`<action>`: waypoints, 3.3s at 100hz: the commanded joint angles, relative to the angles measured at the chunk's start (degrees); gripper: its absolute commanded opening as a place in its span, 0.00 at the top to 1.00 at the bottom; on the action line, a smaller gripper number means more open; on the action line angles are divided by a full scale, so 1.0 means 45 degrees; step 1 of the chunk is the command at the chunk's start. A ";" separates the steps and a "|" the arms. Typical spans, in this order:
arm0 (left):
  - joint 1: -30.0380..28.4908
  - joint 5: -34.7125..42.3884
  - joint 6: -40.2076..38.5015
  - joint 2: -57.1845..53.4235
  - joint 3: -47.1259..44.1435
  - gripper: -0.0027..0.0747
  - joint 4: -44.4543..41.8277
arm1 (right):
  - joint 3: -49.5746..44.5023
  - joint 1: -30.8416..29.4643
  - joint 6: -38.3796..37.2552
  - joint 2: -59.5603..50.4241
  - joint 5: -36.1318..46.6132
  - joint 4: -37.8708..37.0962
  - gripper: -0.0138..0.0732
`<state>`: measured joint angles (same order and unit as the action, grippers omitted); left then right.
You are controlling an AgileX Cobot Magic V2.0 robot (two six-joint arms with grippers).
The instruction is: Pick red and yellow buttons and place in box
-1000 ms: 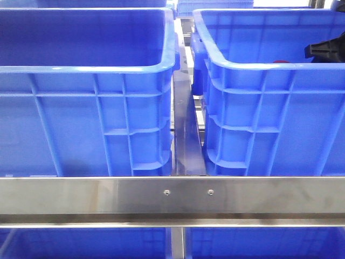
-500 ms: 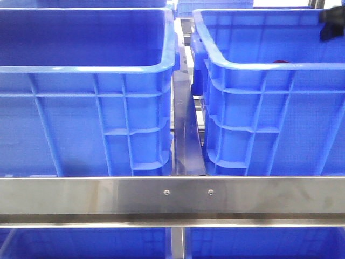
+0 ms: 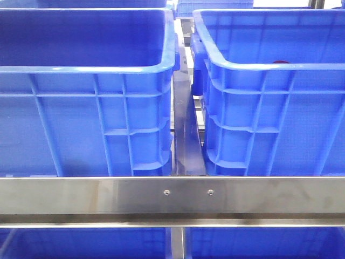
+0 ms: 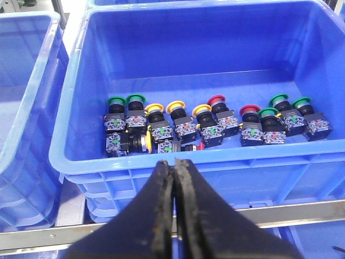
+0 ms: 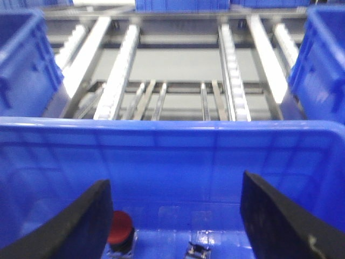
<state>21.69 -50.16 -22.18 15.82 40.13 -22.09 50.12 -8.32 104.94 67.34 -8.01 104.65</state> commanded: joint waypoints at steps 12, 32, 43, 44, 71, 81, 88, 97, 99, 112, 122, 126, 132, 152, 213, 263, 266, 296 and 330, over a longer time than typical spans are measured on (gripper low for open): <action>-0.0029 0.0964 -0.0016 0.0163 0.0287 0.99 -0.0152 | -0.1654 -0.0048 0.0083 -0.3271 -0.0456 0.1063 0.25; -0.0029 0.0964 -0.0016 0.0163 0.0287 0.99 -0.0152 | -0.3466 -0.0048 0.0083 -0.5883 -0.0626 0.1063 0.25; -0.0029 0.0964 -0.0016 0.0163 0.0287 0.99 -0.0152 | -0.4010 -0.0048 0.0083 -0.7030 -0.0713 0.1063 0.25; -0.0029 0.0964 -0.0016 0.0163 0.0287 0.99 -0.0152 | -0.4053 -0.0048 0.0083 -0.7090 -0.0713 0.1063 0.26; -0.0029 0.0964 -0.0016 0.0163 0.0287 0.99 -0.0152 | -0.4344 -0.0048 0.0083 -0.7944 -0.0713 0.1063 0.72; -0.0029 0.0964 -0.0016 0.0163 0.0287 0.99 -0.0152 | -0.4360 -0.0048 0.0083 -0.7944 -0.0713 0.1063 0.90; -0.0029 0.0964 -0.0016 0.0163 0.0287 0.99 -0.0152 | -0.4360 -0.0048 0.0083 -0.7944 -0.0713 0.1063 0.91; -0.0029 0.0964 -0.0016 0.0163 0.0287 0.99 -0.0152 | -0.4360 -0.0048 0.0083 -0.7944 -0.0713 0.1063 0.92; -0.0029 0.0964 -0.0016 0.0163 0.0287 0.99 -0.0152 | -0.4360 -0.0048 0.0083 -0.7944 -0.0713 0.1063 0.92; -0.0029 0.0964 -0.0016 0.0163 0.0287 0.99 -0.0152 | -0.4360 -0.0048 0.0083 -0.7944 -0.0713 0.1063 0.92; -0.0029 0.0964 -0.0016 0.0163 0.0287 0.99 -0.0152 | -0.4360 -0.0048 0.0083 -0.7944 -0.0713 0.1063 0.92; -0.0029 0.0964 -0.0016 0.0163 0.0287 0.99 -0.0152 | -0.4360 -0.0048 0.0083 -0.7944 -0.0713 0.1063 0.92; -0.0029 0.0964 -0.0016 0.0163 0.0287 0.99 -0.0152 | -0.4360 -0.0048 0.0083 -0.7944 -0.0713 0.1063 0.92; -0.0029 0.0964 -0.0016 0.0163 0.0287 0.99 -0.0152 | -0.4360 -0.0048 0.0083 -0.7944 -0.0713 0.1063 0.92; -0.0029 0.2151 -0.0016 0.0163 0.0188 0.99 -0.0482 | -0.4360 -0.0048 0.0083 -0.7944 -0.0713 0.1063 0.92; -0.0601 0.6730 0.2246 -0.1312 -0.3141 0.99 0.0226 | -0.4360 -0.0048 0.0083 -0.7944 -0.0713 0.1063 0.92; -0.0899 0.6909 0.2745 -0.1465 -0.3324 0.99 0.0675 | -0.4360 -0.0048 0.0083 -0.7944 -0.0725 0.1063 0.92; -0.4227 1.0266 0.5319 -0.2410 -0.5893 0.99 0.3818 | -0.4360 -0.0048 0.0083 -0.7944 -0.0711 0.1063 0.92; -0.4590 1.1040 0.5270 -0.3878 -0.8510 0.99 0.3818 | -0.4360 -0.0048 0.0083 -0.7944 -0.0711 0.1063 0.92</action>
<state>1.09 -5.89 1.73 -0.24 2.02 -5.53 29.12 -8.32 104.94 31.65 -9.43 104.39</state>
